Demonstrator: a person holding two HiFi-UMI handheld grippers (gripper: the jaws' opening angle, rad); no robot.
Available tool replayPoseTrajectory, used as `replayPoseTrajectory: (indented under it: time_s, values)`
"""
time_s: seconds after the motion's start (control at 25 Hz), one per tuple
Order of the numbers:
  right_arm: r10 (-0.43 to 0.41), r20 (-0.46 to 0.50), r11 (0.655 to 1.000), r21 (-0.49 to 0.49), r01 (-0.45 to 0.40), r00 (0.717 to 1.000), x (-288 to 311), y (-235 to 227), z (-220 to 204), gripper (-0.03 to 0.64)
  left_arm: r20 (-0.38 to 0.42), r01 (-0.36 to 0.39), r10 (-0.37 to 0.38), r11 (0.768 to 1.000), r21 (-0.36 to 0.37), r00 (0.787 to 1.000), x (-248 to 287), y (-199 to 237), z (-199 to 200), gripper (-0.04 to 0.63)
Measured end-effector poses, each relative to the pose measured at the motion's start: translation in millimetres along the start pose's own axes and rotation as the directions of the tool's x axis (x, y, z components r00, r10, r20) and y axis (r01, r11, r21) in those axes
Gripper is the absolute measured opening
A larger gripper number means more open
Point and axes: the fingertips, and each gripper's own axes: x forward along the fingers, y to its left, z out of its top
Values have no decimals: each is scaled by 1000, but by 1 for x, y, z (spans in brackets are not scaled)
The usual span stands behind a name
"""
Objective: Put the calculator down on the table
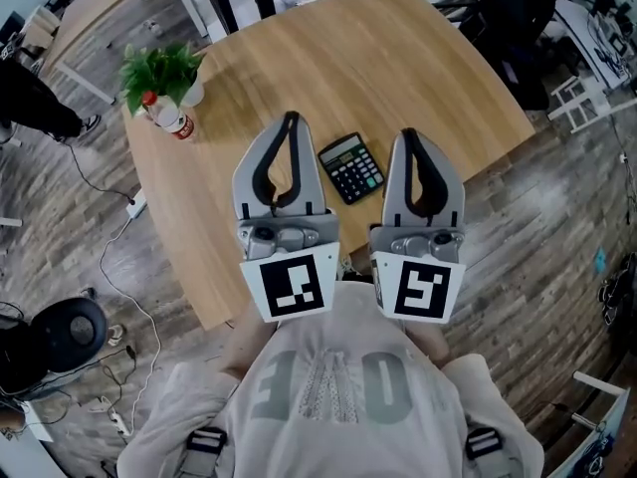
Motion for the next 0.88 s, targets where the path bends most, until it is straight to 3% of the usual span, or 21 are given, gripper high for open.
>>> replayPoseTrajectory:
  time_s: [0.32, 0.88]
  values:
    - [-12, -31, 999, -41, 11, 999, -2, 8, -4, 20, -17, 6, -6, 1000, -21, 1000, -2, 1, -6, 9]
    - [-8, -32, 1000, -24, 7, 999, -6, -5, -5, 20, -34, 7, -8, 999, -43, 999, 1, -8, -5, 9]
